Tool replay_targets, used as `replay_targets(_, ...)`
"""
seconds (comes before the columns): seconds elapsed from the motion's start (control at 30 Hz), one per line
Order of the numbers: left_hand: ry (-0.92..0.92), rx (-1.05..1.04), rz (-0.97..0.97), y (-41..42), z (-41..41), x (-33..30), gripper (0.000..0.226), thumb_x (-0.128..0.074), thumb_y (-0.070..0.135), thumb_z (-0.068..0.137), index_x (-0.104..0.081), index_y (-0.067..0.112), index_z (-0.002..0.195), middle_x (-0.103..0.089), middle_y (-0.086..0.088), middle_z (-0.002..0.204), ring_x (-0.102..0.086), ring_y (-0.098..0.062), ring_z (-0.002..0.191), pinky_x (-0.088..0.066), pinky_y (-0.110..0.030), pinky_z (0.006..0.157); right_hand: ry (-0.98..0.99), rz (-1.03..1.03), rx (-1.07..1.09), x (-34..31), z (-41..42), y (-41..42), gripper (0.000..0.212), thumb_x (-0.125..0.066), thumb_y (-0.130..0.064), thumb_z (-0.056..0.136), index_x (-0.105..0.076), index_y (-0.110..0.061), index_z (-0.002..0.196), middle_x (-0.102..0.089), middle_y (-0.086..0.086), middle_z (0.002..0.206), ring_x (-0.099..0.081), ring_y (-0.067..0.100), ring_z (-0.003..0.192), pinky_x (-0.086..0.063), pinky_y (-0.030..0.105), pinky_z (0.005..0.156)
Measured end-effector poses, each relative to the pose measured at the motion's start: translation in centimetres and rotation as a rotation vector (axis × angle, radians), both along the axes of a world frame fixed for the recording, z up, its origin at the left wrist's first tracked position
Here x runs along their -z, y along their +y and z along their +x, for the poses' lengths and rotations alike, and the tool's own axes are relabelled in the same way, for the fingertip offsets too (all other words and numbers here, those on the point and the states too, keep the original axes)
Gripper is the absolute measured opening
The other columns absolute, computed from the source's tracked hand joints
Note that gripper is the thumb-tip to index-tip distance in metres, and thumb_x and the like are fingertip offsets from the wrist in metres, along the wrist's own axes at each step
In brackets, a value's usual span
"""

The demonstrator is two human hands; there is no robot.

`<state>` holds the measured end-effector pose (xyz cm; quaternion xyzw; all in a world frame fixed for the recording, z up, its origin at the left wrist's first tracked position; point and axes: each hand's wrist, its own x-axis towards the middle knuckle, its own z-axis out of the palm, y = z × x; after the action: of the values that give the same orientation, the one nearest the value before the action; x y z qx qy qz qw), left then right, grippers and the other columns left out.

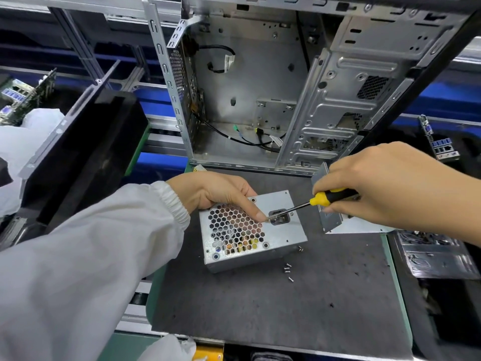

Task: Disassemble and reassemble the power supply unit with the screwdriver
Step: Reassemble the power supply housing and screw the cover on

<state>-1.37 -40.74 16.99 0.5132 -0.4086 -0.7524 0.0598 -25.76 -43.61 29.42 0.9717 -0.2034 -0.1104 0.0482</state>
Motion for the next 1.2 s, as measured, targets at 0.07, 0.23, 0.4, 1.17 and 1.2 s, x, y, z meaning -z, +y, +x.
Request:
replay_targets(0.07, 0.001, 0.002, 0.003, 0.0, 0.0, 0.0, 0.01, -0.068, 0.008, 0.087, -0.074, 0.007, 0.094, -0.075, -0.011, 0.086, -0.073, -0.017, 0.069, -0.061, -0.029, 0.066, 0.035, -0.06, -0.011, 0.2, 0.1, 0.0, 0.016, -0.054, -0.055, 0.08, -0.061, -0.045, 0.089, -0.056, -0.019, 0.073, -0.044, 0.009, 0.06, -0.016, 0.014, 0.046)
replay_targets(0.23, 0.006, 0.002, -0.005, 0.0, -0.1, -0.2, 0.018, -0.072, 0.013, 0.077, -0.074, 0.006, 0.094, -0.075, -0.011, 0.085, -0.072, -0.017, 0.068, -0.06, -0.029, 0.067, 0.1, -0.154, -0.014, 0.4, 0.1, -0.1, 0.028, -0.037, -0.06, 0.084, -0.053, -0.043, 0.098, -0.056, -0.019, 0.084, -0.039, 0.008, 0.065, -0.019, 0.016, 0.047)
replay_targets(0.4, 0.0, 0.006, 0.005, 0.0, -0.1, -0.3, 0.024, -0.072, 0.013, 0.077, -0.072, 0.003, 0.098, -0.075, -0.012, 0.087, -0.072, -0.018, 0.069, -0.061, -0.029, 0.067, 0.119, -0.12, 0.027, -0.3, 0.3, -0.1, 0.023, -0.043, -0.057, 0.083, -0.058, -0.041, 0.09, -0.054, -0.016, 0.073, -0.04, 0.008, 0.061, -0.018, 0.017, 0.045)
replay_targets(1.17, -0.022, -0.01, -0.068, 0.0, -0.2, 0.1, 0.041, -0.078, 0.015, 0.066, -0.071, 0.002, 0.105, -0.07, -0.021, 0.107, -0.067, -0.028, 0.092, -0.053, -0.038, 0.088, 0.28, -0.166, -0.252, -2.0, 6.7, 1.8, 0.034, -0.043, -0.041, 0.096, -0.017, -0.021, 0.09, -0.032, -0.006, 0.068, -0.027, 0.011, 0.05, -0.024, 0.025, 0.043)
replay_targets(1.2, -0.004, -0.006, -0.051, 0.0, -0.2, 0.1, 0.03, -0.076, 0.013, 0.07, -0.074, 0.005, 0.098, -0.073, -0.017, 0.1, -0.07, -0.024, 0.084, -0.056, -0.033, 0.081, 0.257, -0.144, -0.252, -2.9, 6.6, 1.3, 0.031, -0.042, -0.044, 0.095, -0.02, -0.024, 0.088, -0.031, -0.007, 0.069, -0.028, 0.011, 0.051, -0.025, 0.025, 0.044)
